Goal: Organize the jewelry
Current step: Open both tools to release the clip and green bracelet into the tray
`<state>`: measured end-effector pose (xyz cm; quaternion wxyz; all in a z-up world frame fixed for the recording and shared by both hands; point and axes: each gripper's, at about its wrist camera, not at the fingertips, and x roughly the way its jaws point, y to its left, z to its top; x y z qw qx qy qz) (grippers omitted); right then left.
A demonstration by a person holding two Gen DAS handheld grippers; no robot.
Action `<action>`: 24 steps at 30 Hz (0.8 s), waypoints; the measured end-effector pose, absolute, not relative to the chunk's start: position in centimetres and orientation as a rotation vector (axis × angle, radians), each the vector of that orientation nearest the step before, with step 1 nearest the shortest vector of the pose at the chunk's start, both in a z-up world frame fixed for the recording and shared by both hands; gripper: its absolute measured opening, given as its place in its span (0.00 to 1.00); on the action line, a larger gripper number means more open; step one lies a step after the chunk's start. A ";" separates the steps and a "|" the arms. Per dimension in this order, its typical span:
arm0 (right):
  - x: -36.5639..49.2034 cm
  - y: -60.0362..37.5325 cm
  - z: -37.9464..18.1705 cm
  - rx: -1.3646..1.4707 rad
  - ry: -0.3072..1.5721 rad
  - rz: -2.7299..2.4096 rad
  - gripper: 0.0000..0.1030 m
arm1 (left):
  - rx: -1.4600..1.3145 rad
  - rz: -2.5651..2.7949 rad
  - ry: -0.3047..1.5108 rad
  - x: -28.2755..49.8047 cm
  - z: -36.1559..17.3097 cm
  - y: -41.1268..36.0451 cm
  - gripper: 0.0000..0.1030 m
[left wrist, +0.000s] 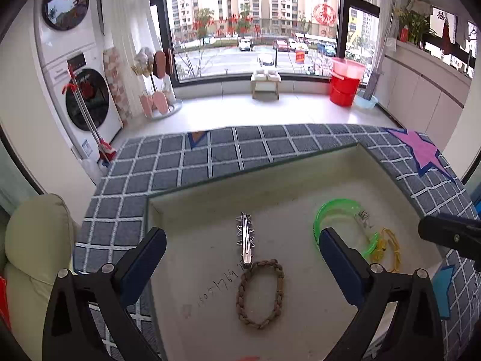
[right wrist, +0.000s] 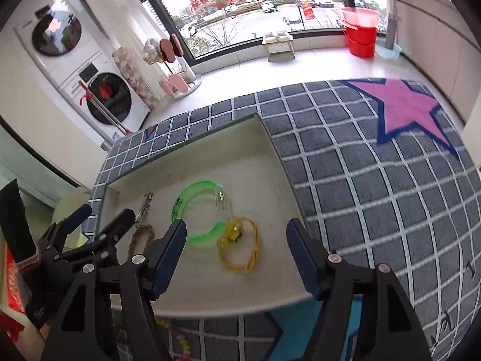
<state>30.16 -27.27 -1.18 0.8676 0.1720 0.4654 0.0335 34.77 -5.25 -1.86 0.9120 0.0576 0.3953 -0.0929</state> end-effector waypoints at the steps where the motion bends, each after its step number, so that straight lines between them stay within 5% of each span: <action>1: 29.9 -27.5 -1.1 0.374 0.973 0.077 0.71 | 0.122 -0.191 0.803 34.4 -1.6 -5.2 1.00; 4: 28.5 -27.7 -0.5 0.405 0.953 0.112 0.84 | 0.131 -0.190 0.784 33.3 -0.8 -5.0 1.00; 6: 27.4 -27.5 0.1 0.400 0.934 0.127 0.84 | 0.121 -0.203 0.785 32.5 -0.2 -4.6 1.00; 8: 26.4 -27.3 0.7 0.388 0.916 0.130 1.00 | 0.112 -0.226 0.788 31.1 0.3 -4.0 1.00; 24: 16.8 -26.6 0.6 0.370 0.952 0.152 1.00 | 0.085 -0.246 0.841 20.2 -0.5 0.8 1.00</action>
